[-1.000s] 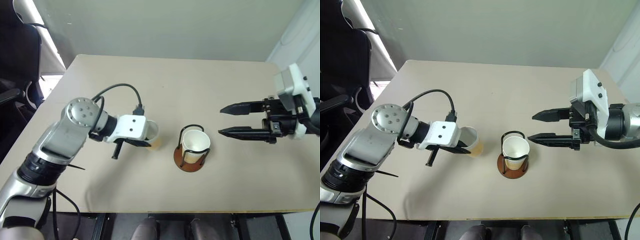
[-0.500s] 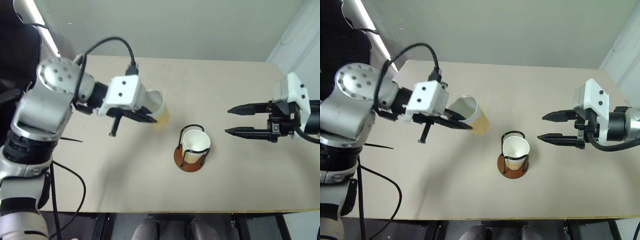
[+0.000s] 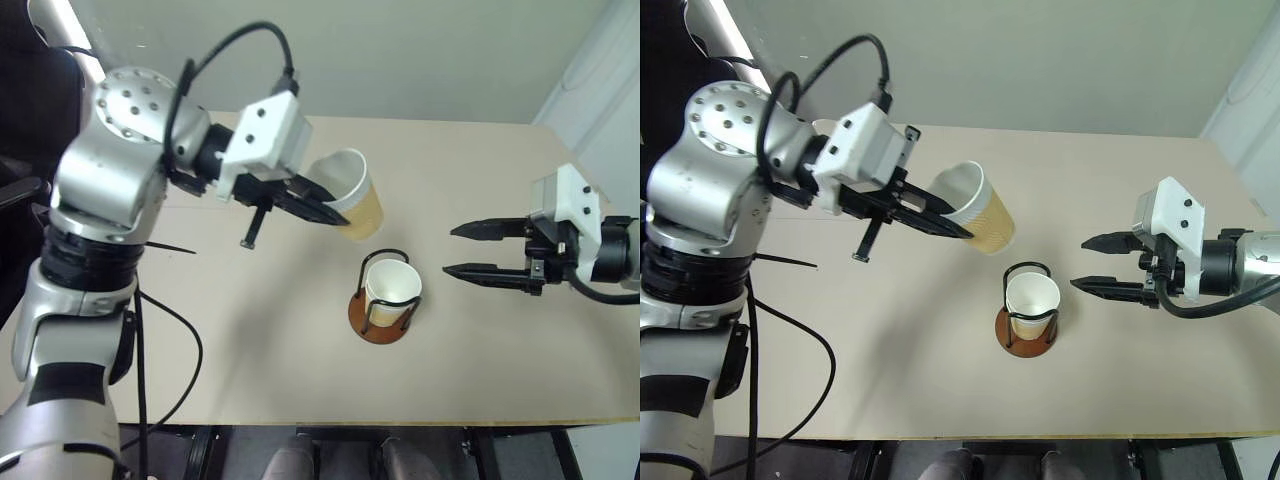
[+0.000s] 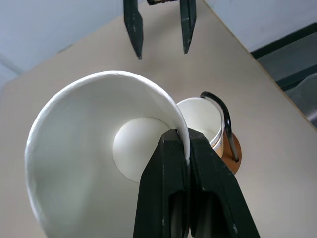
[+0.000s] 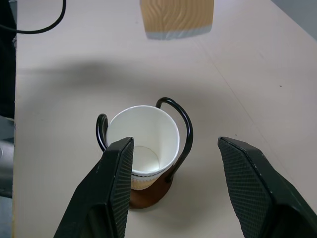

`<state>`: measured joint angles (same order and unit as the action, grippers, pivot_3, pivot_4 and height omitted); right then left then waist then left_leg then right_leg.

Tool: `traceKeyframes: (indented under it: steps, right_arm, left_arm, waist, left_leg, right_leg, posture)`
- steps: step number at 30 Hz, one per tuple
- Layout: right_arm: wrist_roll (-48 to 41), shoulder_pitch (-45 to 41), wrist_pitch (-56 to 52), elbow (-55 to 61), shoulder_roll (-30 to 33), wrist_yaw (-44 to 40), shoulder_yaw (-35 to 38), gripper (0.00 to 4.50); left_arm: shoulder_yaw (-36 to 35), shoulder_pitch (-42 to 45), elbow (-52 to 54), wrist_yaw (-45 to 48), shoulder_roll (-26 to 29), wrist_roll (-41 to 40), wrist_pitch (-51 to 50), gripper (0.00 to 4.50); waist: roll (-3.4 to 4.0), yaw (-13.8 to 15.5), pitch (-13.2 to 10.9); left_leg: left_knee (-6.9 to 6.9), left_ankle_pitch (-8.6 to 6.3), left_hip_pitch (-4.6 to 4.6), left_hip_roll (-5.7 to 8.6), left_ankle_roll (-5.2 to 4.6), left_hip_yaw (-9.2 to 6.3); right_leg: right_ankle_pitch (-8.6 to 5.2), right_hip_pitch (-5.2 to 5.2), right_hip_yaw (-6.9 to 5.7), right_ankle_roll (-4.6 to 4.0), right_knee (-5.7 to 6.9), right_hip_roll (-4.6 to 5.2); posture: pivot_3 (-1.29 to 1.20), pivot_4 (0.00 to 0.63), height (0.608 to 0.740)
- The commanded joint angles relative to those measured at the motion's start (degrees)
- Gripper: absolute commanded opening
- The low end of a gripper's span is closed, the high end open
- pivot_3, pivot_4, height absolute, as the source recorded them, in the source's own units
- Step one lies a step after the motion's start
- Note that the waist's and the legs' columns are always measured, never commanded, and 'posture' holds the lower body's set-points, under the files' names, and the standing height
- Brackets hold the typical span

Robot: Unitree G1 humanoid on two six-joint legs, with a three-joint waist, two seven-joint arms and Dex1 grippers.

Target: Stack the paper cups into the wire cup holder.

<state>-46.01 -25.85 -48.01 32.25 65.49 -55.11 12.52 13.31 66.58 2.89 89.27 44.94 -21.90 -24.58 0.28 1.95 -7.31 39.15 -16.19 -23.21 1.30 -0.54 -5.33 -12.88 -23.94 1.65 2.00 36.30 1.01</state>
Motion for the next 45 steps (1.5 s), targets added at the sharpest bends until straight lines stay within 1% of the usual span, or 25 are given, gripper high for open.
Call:
traceKeyframes:
  steps: [1,10,12,22,25,29,31,40,45]
  right_arm:
    - [-0.46,0.07,0.22,1.17,0.43,0.71,2.93,2.73]
    - [0.84,2.81,0.8,1.09,1.57,0.2,4.49,2.73]
    - [0.96,3.37,0.91,1.4,1.5,0.55,4.75,2.73]
    - [0.21,4.65,-0.08,2.68,0.95,2.47,6.22,2.73]
    - [0.06,4.92,-0.21,2.79,1.01,2.72,6.48,2.73]
    - [0.09,5.11,-0.26,2.75,1.2,2.72,6.71,2.73]
    - [0.14,5.02,-0.21,2.66,1.27,2.67,6.68,2.73]
    - [0.22,4.61,0.05,2.25,1.22,2.7,6.28,2.73]
    - [0.5,3.97,0.44,1.82,1.16,2.56,5.5,2.73]
  left_arm:
    - [0.87,2.1,-1.4,1.28,-1.93,1.14,2.66,0.05]
    - [5.2,5.45,-5.86,1.47,-11.12,2.93,6.17,0.05]
    - [6.12,5.62,-5.96,1.67,-12.46,3.35,6.57,0.05]
    - [11.29,3.85,-8.35,1.06,-15.52,10.16,14.22,0.05]
    - [11.38,3.55,-8.24,1.68,-16.37,9.31,13.47,0.05]
    - [11.44,3.22,-7.37,2.79,-16.77,8.57,12.56,0.05]
    - [11.95,3.23,-6.61,3.15,-16.13,7.44,11.81,0.05]
    - [16.35,3.57,-4.8,3.23,-9.8,5.35,13.54,0.05]
    - [16.54,2.94,-4.69,3.23,-10.24,4.78,12.64,0.05]
  waist:
    - [0.0,0.04,0.0]
    - [0.0,0.33,0.0]
    - [0.0,0.35,0.0]
    - [0.0,0.47,0.0]
    - [0.0,0.57,0.0]
    - [0.0,0.63,0.0]
    - [0.0,0.63,0.0]
    - [0.0,0.67,0.0]
    - [0.0,0.85,0.0]
  left_leg:
    - [-0.01,0.0,0.0,0.0,0.0,0.0]
    - [0.02,0.0,-0.06,0.0,-0.01,0.0]
    - [0.02,-0.01,-0.06,0.0,-0.01,0.01]
    - [0.07,-0.01,-0.06,0.0,-0.02,0.02]
    - [0.08,-0.01,-0.06,0.0,-0.02,0.02]
    - [0.09,-0.01,-0.1,0.0,-0.02,0.02]
    - [0.09,-0.01,-0.09,0.0,-0.02,0.03]
    - [0.09,-0.01,-0.08,0.0,-0.02,0.02]
    - [0.12,-0.01,-0.1,0.01,-0.03,0.02]
  right_leg:
    - [0.0,0.0,0.0,0.0,0.0,0.0]
    - [0.02,0.0,-0.01,0.03,-0.02,0.0]
    - [0.02,0.0,0.0,0.04,0.0,0.0]
    - [0.03,0.0,0.0,0.06,0.03,0.0]
    - [0.03,0.0,0.0,0.06,0.03,0.0]
    - [0.04,0.0,0.0,0.07,0.1,0.0]
    - [0.04,0.0,0.0,0.08,0.1,0.0]
    - [0.04,-0.01,0.0,0.08,0.03,0.0]
    - [0.05,0.0,0.0,0.09,0.01,0.0]
  posture:
    - [0.0,0.15,0.74]
    - [0.0,0.15,0.74]
    - [0.0,0.15,0.74]
    - [0.0,0.15,0.74]
    - [0.0,0.15,0.74]
    - [0.0,0.15,0.74]
    - [0.0,0.15,0.74]
    - [0.0,0.15,0.74]
    - [0.0,0.15,0.74]
